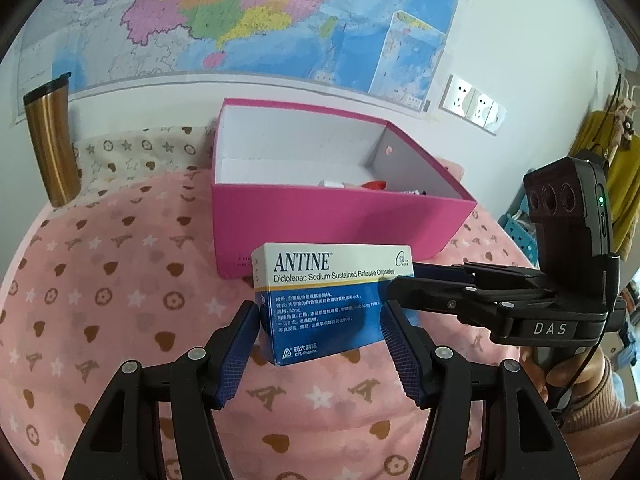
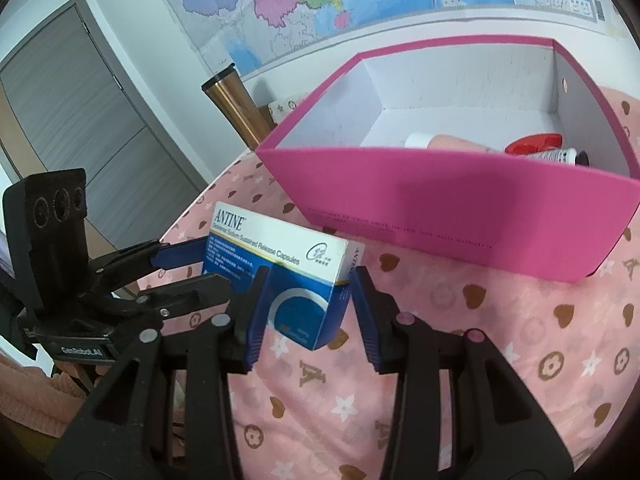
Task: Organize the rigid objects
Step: 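Carry the ANTINE carton with the right gripper over the magenta box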
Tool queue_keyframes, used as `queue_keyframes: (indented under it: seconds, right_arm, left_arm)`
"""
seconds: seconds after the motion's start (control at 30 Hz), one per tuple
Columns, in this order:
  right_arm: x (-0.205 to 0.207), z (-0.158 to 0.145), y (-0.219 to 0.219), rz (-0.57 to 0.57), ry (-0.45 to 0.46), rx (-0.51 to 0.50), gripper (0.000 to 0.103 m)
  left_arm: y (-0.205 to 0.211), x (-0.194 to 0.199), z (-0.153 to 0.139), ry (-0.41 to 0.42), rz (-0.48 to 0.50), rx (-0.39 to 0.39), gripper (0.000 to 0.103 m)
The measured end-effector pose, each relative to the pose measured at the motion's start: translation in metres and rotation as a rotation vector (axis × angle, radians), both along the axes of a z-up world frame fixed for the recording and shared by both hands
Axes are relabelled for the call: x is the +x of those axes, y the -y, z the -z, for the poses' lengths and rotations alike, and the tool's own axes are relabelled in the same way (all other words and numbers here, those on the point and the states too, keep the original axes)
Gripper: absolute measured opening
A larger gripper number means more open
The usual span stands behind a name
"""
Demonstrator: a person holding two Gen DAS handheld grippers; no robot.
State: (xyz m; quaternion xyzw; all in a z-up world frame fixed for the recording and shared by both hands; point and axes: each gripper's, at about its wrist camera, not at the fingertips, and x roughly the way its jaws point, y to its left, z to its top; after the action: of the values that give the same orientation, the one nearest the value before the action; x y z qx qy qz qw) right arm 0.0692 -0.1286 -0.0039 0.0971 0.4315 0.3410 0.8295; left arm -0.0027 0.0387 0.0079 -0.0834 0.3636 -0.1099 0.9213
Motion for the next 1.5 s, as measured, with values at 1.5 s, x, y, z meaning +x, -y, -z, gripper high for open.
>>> queue_keyframes:
  seconds: [1.5]
  right_arm:
    - [0.030,-0.047,0.010,0.045,0.127,0.020,0.044]
  left_arm:
    - [0.010,0.025,-0.043,0.131,0.021,0.063,0.063]
